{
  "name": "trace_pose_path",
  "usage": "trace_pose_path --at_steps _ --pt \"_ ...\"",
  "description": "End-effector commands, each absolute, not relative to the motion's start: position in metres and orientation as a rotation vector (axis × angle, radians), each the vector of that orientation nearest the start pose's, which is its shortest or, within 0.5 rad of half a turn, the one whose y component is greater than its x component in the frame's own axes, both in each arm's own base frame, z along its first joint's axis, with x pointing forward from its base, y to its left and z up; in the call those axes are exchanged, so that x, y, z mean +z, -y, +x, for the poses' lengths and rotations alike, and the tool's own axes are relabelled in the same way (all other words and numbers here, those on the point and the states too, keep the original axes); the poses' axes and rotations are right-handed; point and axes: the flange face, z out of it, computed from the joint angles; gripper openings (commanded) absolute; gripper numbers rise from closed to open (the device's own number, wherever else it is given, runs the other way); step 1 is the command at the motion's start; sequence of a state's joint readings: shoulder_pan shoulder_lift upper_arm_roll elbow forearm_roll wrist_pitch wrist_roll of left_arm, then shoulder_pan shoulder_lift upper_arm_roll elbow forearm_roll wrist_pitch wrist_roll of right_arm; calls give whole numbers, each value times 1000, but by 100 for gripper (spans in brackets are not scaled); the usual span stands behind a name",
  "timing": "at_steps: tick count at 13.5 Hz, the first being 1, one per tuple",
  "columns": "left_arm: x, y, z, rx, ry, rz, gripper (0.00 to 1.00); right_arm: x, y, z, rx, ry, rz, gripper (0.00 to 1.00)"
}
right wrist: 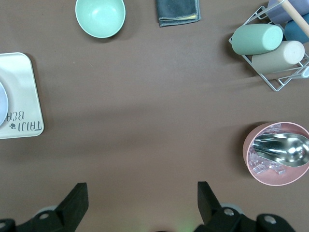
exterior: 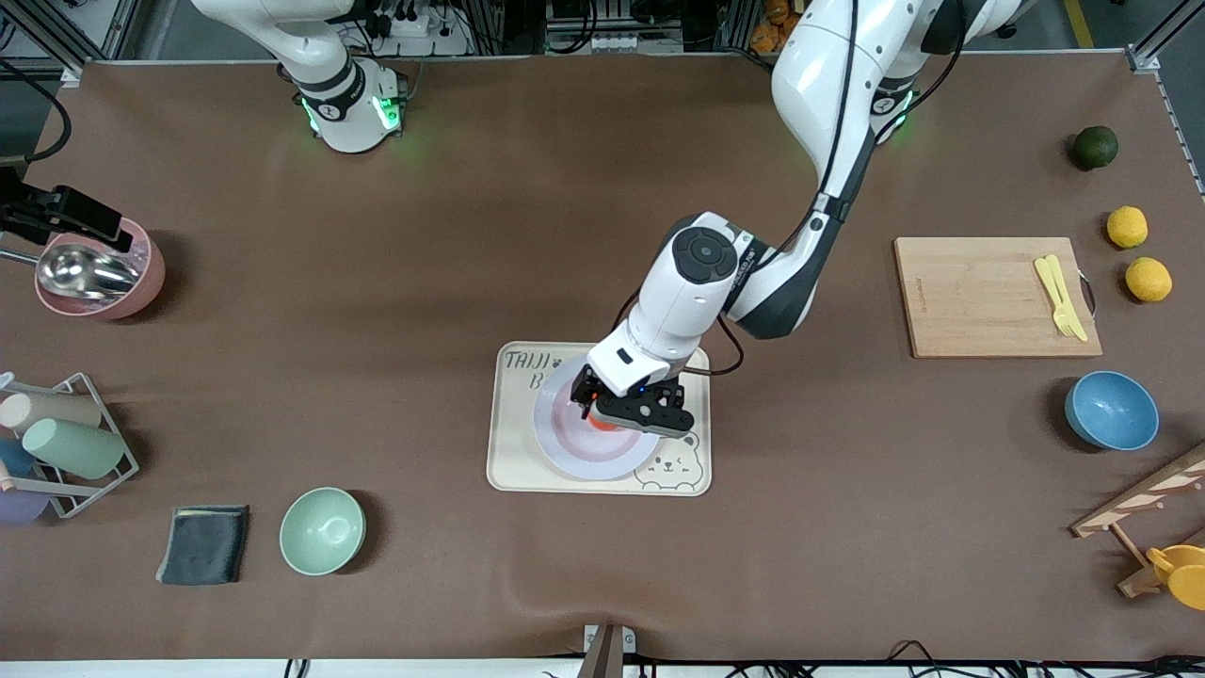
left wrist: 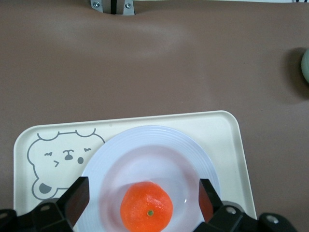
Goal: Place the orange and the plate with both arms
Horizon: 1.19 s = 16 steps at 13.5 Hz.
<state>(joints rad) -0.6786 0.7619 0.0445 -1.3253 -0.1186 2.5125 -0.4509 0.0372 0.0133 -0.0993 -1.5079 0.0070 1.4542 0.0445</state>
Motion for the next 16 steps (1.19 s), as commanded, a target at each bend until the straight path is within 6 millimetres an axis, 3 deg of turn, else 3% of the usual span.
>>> trace_pose_path --at_steps 1,4,7,10,12,16 --pt "337 466 625 -592 -220 -3353 100 641 34 542 96 -145 -3137 100" --pt "367 448 634 -626 -189 -3348 100 640 31 542 104 -140 -3138 100" --pt "436 389 650 -554 -104 -3313 100 639 30 542 113 -145 -3137 100" --pt "520 289 660 -472 17 -3285 100 635 29 543 125 -150 -3137 100" --pt "565 225 650 -374 130 -3267 100 634 29 543 128 -150 -3137 100" --pt "626 112 615 -159 152 -3220 100 633 29 543 133 -152 -3137 100"
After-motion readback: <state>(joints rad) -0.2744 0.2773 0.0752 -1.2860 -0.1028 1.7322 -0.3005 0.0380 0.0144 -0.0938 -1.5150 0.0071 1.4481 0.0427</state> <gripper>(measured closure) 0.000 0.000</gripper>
